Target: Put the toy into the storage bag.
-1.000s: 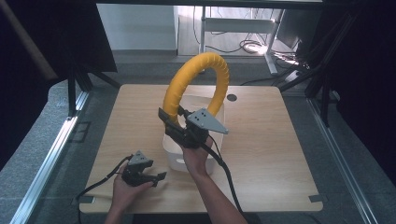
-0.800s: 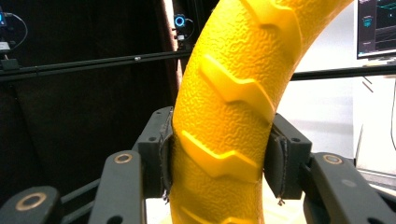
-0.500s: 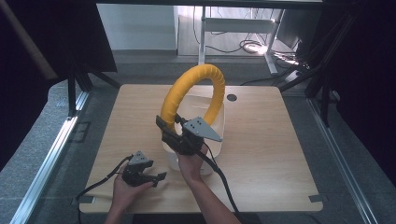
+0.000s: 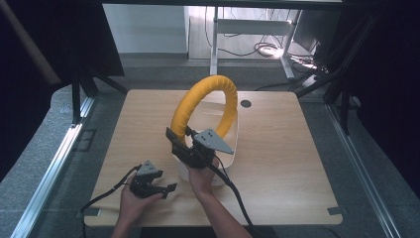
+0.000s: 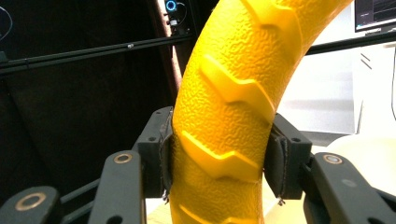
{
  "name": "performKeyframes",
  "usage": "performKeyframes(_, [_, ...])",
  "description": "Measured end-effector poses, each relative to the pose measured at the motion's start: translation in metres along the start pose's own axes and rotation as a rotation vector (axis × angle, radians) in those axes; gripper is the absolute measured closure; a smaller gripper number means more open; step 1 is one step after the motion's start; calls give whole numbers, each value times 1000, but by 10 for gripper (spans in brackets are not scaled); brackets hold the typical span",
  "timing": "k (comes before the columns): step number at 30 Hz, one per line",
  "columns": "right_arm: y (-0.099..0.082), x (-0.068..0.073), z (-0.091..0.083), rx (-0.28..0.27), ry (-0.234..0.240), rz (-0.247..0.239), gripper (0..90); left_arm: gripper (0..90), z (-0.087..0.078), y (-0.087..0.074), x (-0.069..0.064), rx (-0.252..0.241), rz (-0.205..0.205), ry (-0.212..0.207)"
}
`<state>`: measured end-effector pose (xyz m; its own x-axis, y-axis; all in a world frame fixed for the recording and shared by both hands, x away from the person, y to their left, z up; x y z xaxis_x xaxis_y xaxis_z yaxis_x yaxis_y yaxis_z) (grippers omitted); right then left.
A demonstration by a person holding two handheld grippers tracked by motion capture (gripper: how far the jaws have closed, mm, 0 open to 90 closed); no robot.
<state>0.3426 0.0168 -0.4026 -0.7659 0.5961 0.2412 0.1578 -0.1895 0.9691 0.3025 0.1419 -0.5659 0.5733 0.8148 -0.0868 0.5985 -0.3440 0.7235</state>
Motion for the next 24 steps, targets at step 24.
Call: performKeyframes(24, [-23, -9, -5, 72, -52, 40, 460, 219, 1, -1, -1, 9, -3, -1])
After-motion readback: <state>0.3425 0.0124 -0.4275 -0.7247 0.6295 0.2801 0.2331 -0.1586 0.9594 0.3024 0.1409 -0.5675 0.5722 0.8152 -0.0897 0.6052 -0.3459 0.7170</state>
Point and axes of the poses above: each handheld gripper's, and its own axes: z roughly forward along the jaws, y roughly out of its top, x roughly to its left, the point moved 6 cm from there along z, roughly forward along the jaws, and after that the axes turned 9 degrees about y, right-handed, at the moved point
